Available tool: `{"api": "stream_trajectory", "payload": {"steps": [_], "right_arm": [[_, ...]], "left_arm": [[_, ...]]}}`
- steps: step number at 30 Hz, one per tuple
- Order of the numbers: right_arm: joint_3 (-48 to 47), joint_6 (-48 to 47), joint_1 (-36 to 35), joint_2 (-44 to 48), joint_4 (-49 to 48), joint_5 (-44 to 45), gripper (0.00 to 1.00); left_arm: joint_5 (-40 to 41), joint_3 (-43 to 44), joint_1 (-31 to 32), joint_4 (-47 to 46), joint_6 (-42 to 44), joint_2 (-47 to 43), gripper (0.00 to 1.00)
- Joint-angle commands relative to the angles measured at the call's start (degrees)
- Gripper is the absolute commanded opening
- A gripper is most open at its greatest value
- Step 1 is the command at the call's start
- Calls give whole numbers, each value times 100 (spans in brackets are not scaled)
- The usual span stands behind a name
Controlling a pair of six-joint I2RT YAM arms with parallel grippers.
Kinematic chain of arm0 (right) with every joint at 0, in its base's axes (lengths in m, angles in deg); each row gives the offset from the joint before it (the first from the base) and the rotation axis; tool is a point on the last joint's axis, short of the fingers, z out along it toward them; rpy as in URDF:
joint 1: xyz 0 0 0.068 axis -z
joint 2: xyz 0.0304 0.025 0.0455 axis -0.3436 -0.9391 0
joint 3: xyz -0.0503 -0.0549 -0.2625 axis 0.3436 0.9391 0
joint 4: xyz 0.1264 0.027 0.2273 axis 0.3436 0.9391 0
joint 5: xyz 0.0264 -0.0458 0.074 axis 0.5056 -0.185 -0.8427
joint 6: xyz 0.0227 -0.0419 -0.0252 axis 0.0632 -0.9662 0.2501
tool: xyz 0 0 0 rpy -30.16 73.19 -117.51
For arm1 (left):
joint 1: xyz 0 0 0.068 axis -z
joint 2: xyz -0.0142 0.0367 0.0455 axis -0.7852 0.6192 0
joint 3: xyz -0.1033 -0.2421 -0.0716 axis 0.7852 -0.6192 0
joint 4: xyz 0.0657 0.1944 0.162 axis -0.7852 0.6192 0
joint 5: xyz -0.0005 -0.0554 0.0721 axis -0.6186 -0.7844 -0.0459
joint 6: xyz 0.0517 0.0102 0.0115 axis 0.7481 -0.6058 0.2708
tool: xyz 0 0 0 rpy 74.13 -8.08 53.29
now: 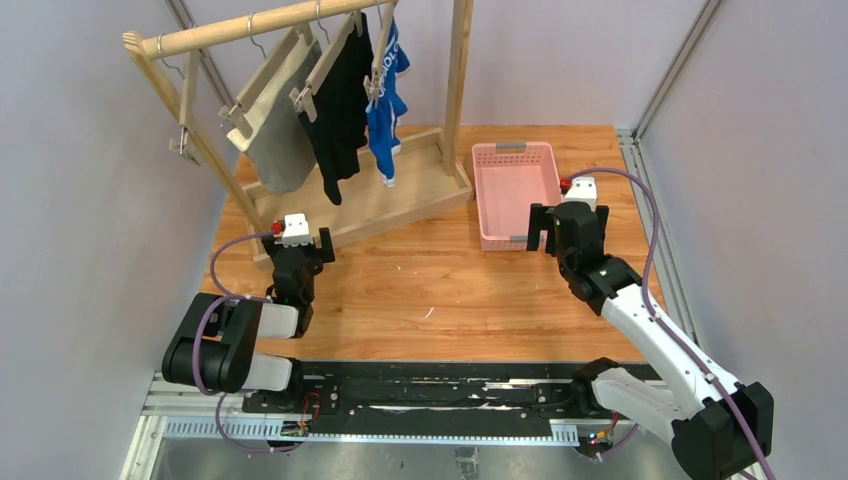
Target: Remove the underwear clipped to the hanger
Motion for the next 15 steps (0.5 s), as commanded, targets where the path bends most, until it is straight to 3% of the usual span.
{"api": "stream_trajectory", "payload": {"steps": [1,8,15], "right_arm": [[-47,-220,54,34,-200,-51,98],[4,-324,58,-188,-200,-247,98],[84,-366,54,-208,-419,-371,98]], "left_arm": [[-29,104,-50,-189,3,-98,98],[-247,909,-37,2037,21,-929,98],[-512,1217,548,3174,-106,-1649,98]]}}
